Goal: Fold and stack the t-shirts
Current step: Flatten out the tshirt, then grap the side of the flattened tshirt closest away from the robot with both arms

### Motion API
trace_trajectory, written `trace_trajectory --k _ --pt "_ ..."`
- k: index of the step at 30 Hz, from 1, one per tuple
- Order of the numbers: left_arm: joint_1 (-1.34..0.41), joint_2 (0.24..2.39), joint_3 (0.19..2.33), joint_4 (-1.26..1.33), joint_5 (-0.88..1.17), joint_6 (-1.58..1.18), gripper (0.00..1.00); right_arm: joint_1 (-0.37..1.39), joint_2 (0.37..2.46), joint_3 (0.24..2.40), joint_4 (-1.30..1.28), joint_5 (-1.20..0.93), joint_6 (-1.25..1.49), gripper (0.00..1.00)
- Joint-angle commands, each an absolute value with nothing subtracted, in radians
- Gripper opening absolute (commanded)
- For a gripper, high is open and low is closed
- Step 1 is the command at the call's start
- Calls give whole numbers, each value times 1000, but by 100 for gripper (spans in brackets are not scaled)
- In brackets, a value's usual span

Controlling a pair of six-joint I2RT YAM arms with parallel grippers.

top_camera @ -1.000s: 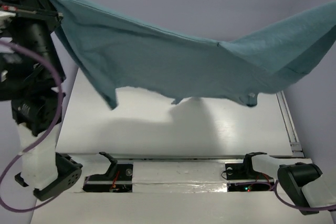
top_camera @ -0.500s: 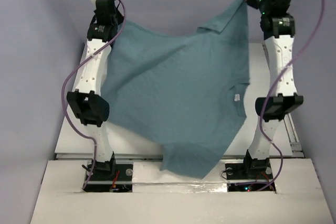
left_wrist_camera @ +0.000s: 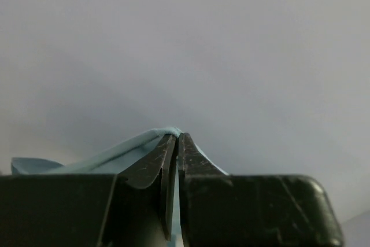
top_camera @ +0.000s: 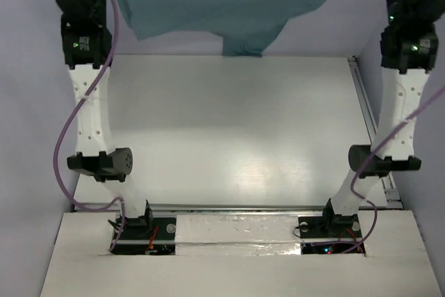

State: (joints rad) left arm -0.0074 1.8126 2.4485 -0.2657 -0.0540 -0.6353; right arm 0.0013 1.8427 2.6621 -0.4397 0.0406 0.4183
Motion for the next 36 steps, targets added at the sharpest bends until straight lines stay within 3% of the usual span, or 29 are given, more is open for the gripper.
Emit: trace_trajectory --k 1,3,5,7,9,13,17,22,31,36 --pt "24 1704 2418 -114 -5 -643 0 -5 1698 2653 -349 48 384 0" --pt "25 1626 2314 -71 35 -592 0 -5 1637 2538 -392 11 390 0" --pt "25 1494 2073 -42 32 -528 0 -5 1499 2398 -471 -43 406 0" --pt "35 1384 1739 76 35 -496 0 -5 1284 1988 -427 -81 422 0" --pt "48 1258 1558 112 44 -457 0 -5 1154 1602 -400 -118 417 0" --pt "58 1077 1049 126 23 -449 0 11 924 1134 -440 -150 455 0" --pt "58 947 731 101 -31 -491 0 29 781 860 -546 -149 489 0" --pt "58 910 525 22 -98 -551 0 38 726 729 -744 -218 557 0" --pt "58 893 494 -156 -156 -660 0 38 721 782 -979 -241 571 0" --pt "58 897 538 -225 -239 -664 0 38 776 824 -898 -212 580 0"
